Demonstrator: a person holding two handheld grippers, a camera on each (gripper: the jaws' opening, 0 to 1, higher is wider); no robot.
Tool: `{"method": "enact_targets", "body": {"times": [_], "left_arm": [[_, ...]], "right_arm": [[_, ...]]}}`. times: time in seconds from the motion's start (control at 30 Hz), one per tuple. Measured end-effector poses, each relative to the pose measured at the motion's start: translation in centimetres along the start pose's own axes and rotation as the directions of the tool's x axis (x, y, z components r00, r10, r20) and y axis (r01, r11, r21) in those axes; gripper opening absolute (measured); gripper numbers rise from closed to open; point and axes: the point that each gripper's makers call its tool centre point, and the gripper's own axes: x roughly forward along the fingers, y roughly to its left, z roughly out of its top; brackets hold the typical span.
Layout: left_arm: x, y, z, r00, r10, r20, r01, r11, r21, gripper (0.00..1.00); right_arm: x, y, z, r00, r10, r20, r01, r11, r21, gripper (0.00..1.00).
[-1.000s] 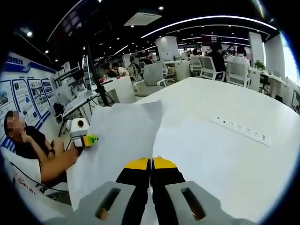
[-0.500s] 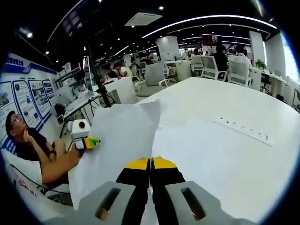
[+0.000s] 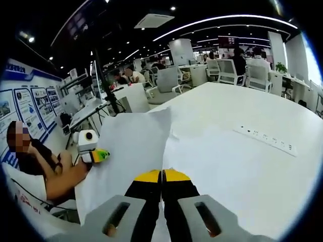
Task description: Organize the stack of printing papers by aligning and flattening the scattered papers on the table
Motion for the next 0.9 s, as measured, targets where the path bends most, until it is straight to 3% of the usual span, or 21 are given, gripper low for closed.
{"method": "enact_targets", "body": {"times": [0.9], "left_arm": [[-0.3, 0.6, 0.5, 1.000, -0.003, 0.005, 0.003, 1.000, -0.007, 0.20]], "right_arm": [[1.3, 1.0, -0.1, 1.000, 0.031, -0.002, -0.031, 0.999, -0.011, 0.00]]}}
